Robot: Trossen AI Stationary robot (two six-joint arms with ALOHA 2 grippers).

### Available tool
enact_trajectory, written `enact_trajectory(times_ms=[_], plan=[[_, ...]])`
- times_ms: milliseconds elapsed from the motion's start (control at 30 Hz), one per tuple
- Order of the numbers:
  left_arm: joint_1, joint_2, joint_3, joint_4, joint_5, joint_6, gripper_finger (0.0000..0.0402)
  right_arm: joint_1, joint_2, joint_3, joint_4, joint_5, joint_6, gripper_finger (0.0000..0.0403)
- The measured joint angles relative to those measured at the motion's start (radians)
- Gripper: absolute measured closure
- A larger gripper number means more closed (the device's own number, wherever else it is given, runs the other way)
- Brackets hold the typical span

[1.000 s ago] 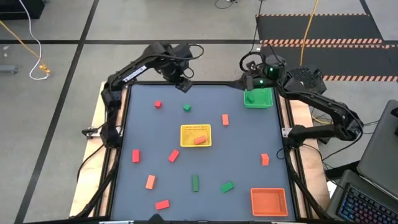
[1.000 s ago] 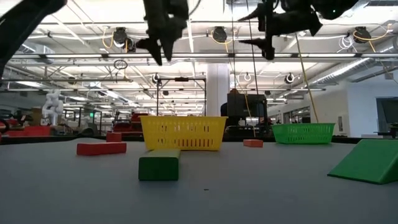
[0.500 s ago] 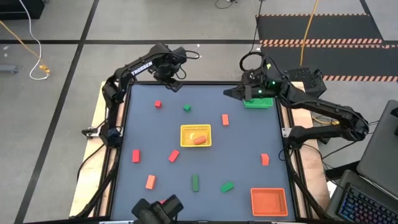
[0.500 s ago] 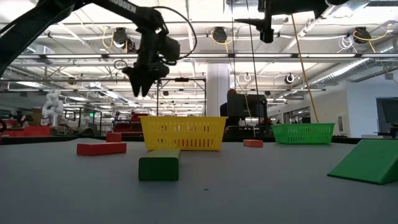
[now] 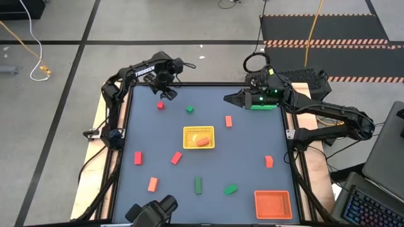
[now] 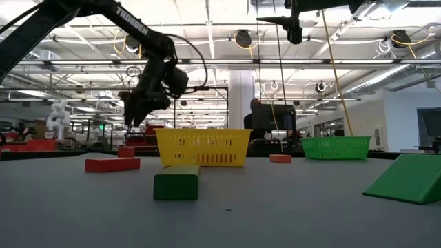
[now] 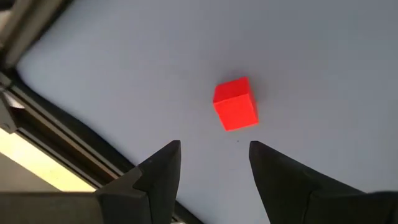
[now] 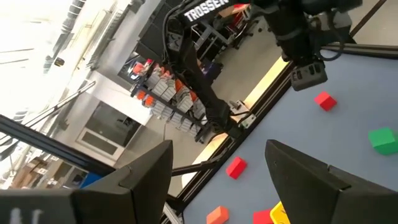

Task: Sort & place blocks by color
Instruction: Put the red block into the orange basket

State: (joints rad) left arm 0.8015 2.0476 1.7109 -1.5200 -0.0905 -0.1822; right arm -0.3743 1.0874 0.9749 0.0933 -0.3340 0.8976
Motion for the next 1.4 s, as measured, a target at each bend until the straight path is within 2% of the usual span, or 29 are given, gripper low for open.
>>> enact_trajectory(times_ms=[333,567,1067,1400], plan=[[0.005,0.000,-0.079,0.077,0.020,-0.004,0.0206,0.003,0.000,0.000,0.000,-0.006,0.026,0.0154],[-0.005,0.000,-0.129,0.114,0.091,-0.075,0.0206,0.003,0.000,0.000,-0.009,-0.007,0.017,0.0154],[-0.016,0.000,-0.183,0.182,0.092,-0.146,0.0206,0.003,0.000,-0.001,-0.137,-0.041,-0.003,0.0154],[-0.016,0.000,-0.183,0.221,0.064,-0.173,0.0206,0.003,0.000,-0.001,-0.136,-0.064,-0.020,0.0154]])
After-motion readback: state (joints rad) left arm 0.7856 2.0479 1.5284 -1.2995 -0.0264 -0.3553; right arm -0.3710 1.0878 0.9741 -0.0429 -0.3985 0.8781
